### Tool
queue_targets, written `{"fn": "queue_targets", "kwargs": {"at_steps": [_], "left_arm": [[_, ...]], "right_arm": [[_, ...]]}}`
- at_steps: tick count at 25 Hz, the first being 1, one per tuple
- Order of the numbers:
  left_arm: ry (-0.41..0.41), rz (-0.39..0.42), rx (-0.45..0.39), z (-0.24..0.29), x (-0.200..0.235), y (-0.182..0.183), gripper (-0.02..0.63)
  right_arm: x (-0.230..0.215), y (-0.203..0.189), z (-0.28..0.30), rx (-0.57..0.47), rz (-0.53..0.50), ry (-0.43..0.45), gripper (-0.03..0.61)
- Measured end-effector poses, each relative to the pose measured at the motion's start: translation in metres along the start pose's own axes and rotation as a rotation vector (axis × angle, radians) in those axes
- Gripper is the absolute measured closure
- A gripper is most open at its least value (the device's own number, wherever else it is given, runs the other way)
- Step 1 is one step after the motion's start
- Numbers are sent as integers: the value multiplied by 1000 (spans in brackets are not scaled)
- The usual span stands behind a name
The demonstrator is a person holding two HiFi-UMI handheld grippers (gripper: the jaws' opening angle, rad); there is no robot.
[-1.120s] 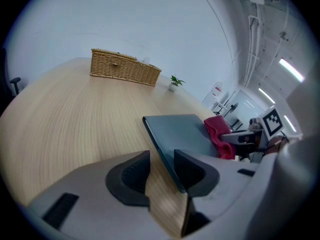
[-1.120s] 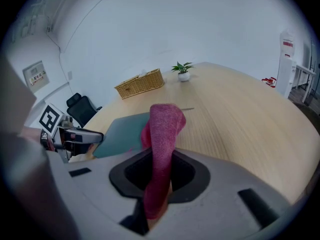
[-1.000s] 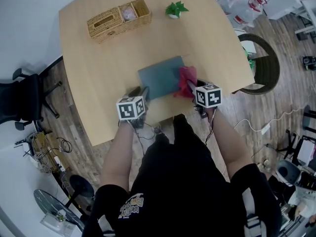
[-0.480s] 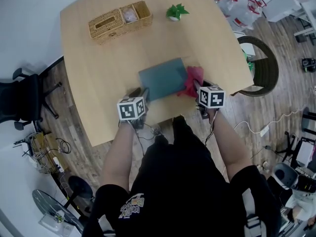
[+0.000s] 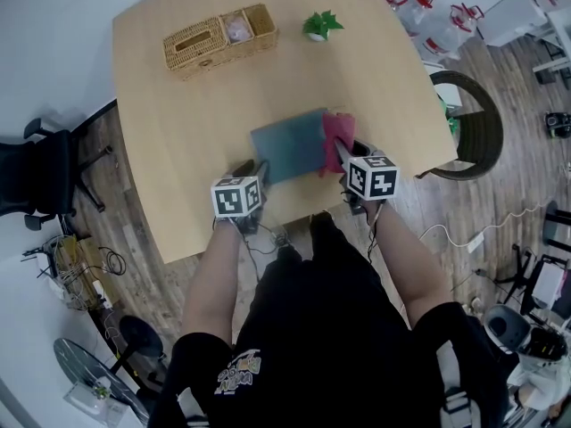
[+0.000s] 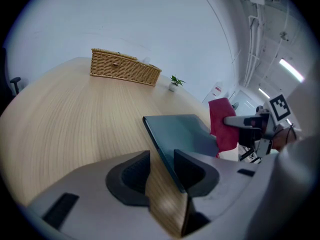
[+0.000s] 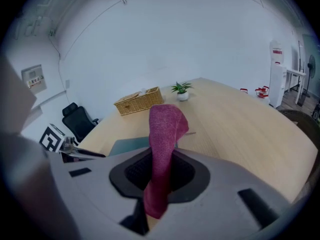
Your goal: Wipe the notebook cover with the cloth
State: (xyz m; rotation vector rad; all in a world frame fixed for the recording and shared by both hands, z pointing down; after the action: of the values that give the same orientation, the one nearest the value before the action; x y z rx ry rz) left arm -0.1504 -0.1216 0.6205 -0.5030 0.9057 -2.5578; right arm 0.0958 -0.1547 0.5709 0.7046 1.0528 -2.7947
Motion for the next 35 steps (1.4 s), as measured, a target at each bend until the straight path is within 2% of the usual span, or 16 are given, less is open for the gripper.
{"fn": "queue_targets", "kwargs": {"at_steps": [6, 13, 21, 26, 35], "left_arm": [[6, 3, 0, 0, -1, 1, 469], [9, 6, -1, 0, -2, 0, 469], [8, 4, -2, 2, -1, 1, 469], [14, 5, -5, 2, -1, 0, 469], [22, 9, -5, 1, 2, -1, 469]], "right_arm": [[50, -3, 24, 59, 11, 140, 509], [103, -28, 51, 189, -110, 254, 509], [127, -49, 77, 318, -147, 314, 509], [134, -61, 92, 404, -186, 320, 509], [133, -62, 100, 434, -256, 307, 509]]}}
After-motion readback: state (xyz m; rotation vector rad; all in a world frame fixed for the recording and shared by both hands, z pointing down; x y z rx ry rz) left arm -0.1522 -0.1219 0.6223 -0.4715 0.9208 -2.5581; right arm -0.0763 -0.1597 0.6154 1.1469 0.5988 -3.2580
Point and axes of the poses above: the fingertips, and each gripper's own axes: z forward along the fingers, x to its left, y out of its top, the point moved 5 cm from there along -z, backward along the fingers, and after that the axes turned 15 degrees about z, right-handed, at the moved point
